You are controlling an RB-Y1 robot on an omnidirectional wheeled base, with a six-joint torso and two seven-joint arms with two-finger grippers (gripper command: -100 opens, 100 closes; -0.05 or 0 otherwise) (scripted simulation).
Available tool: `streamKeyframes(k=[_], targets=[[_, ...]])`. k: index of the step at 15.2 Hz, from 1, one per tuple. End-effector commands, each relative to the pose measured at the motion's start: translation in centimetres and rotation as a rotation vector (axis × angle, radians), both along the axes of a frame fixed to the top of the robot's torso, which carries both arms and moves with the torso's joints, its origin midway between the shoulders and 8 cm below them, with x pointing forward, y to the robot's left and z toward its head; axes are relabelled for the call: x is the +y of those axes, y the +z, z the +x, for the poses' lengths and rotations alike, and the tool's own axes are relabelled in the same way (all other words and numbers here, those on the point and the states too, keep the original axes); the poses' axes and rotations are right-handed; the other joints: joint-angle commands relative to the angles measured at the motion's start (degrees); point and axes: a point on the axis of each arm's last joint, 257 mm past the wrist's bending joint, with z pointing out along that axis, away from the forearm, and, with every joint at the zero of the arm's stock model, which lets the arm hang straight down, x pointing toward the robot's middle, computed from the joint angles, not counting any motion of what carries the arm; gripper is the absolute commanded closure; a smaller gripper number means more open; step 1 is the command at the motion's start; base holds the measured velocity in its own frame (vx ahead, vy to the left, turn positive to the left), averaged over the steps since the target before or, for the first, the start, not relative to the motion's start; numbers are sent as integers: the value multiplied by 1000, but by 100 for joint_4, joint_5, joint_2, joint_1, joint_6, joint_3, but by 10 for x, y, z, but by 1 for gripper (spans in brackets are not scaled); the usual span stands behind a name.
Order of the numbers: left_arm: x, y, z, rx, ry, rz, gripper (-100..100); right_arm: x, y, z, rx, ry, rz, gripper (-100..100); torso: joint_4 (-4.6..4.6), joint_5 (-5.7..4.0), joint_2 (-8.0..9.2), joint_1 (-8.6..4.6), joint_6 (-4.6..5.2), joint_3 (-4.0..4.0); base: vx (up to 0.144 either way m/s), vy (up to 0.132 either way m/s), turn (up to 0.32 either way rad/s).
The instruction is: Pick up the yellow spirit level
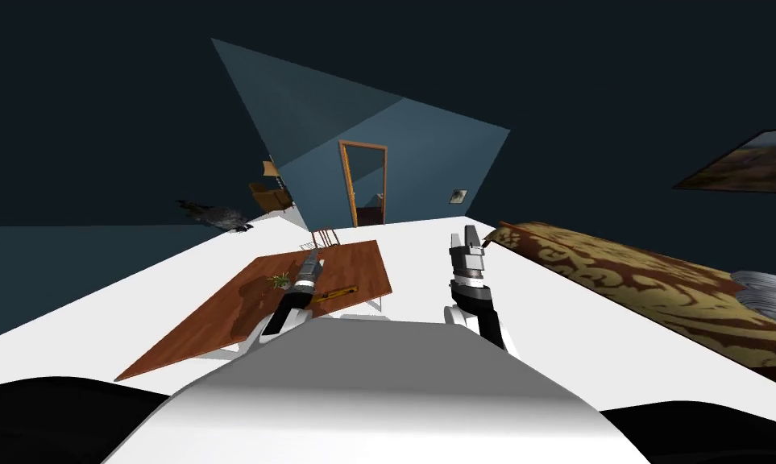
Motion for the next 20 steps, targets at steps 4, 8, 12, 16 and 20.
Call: streamKeyframes(k=[4,8,12,16,20], targets=[[29,-53,-5,144,51,-73,-100,0,0,0,0,0,0,0,0,-1,-2,-3,-2,-1,-34,65,-243],[60,-105,-18,272,113,-156,-100,0,0,0,0,0,0,0,0,-1,-4,-3,-6,-2,-36,61,-297],[75,-137,-29,357,153,-207,-100,0,0,0,0,0,0,0,0,0,-2,3,-2,-1,-42,66,-314],[104,-190,-57,488,235,-308,-100,0,0,0,0,0,0,0,-1,1,-5,5,1,-3,-46,69,-379],[116,-218,-75,564,282,-366,-100,0,0,0,0,0,0,0,-1,0,-7,1,-2,-4,-39,54,-230]])
